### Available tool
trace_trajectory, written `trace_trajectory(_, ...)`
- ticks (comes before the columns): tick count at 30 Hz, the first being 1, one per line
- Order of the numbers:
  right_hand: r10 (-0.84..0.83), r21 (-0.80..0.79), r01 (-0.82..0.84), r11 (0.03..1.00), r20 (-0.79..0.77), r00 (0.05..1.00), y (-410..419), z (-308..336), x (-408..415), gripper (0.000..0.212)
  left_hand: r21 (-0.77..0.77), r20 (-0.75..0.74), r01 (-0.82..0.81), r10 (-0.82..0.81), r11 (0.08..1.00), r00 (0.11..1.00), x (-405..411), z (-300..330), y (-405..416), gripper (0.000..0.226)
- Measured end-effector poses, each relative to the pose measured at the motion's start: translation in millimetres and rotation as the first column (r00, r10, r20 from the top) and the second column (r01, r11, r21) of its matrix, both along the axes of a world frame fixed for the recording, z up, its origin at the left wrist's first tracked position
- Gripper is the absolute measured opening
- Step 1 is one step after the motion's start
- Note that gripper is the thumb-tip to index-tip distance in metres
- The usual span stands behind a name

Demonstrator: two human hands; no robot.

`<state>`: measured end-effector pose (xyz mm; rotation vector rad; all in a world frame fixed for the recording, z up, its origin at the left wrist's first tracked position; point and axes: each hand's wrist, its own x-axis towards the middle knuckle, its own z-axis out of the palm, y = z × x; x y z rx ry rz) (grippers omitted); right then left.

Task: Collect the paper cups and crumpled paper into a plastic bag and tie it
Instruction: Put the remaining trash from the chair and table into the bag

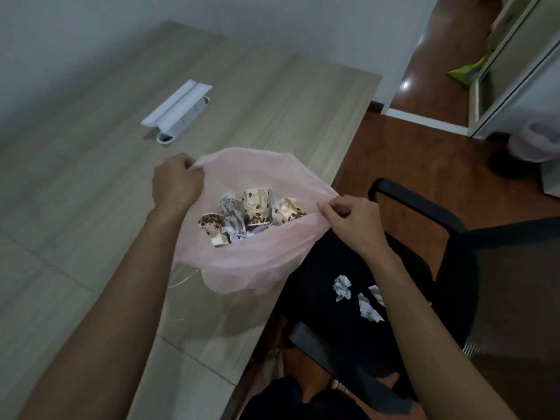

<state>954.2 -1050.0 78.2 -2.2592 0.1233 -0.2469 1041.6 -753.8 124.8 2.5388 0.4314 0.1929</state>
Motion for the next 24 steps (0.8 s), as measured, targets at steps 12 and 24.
trace_trajectory(12, -0.413, 0.009, 0.491, 0.871, -0.529, 0.741, -22, -195, -31, 0.042, -0.027, 0.055, 0.054, -0.053, 0.998, 0.997, -9, -22, -26, 0.021)
trace_trajectory(24, -0.269, -0.188, 0.197, 0.962, -0.76, 0.591, -24, -341, -45, 0.067, -0.163, 0.187, 0.112, -0.081, 0.98, 0.979, 3, -65, -27, 0.012)
